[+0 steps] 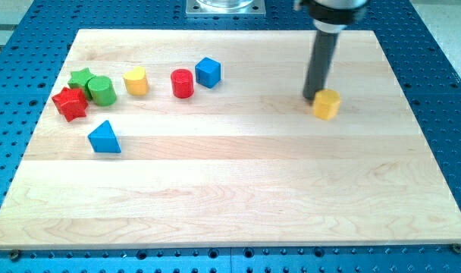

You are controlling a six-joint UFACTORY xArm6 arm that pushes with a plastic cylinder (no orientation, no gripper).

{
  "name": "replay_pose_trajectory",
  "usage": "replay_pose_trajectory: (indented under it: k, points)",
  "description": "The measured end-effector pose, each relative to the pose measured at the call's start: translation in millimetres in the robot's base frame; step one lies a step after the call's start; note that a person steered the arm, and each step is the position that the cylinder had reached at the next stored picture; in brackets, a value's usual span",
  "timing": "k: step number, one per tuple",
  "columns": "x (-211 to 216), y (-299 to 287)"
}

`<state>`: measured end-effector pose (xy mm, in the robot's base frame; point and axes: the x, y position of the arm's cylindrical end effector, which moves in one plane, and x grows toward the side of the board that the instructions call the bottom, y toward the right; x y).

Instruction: Make a triangle out of cube hexagon and the red circle

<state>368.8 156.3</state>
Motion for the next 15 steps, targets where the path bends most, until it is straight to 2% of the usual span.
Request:
replay_pose_trajectory:
  k: [1, 2, 3, 4, 5, 6, 7, 8, 9, 10, 11, 13, 14, 15]
  points:
    - [-30, 47]
    - [29, 33]
    - [39, -23]
    - [25, -94]
    - [22, -225]
    - [-8, -265]
    - [-22, -227]
    - [-59, -218]
    - [-71, -202]
    - [-41, -165]
    - [-7, -184]
    - [-41, -64]
    - [-48, -110]
    - [-65, -65]
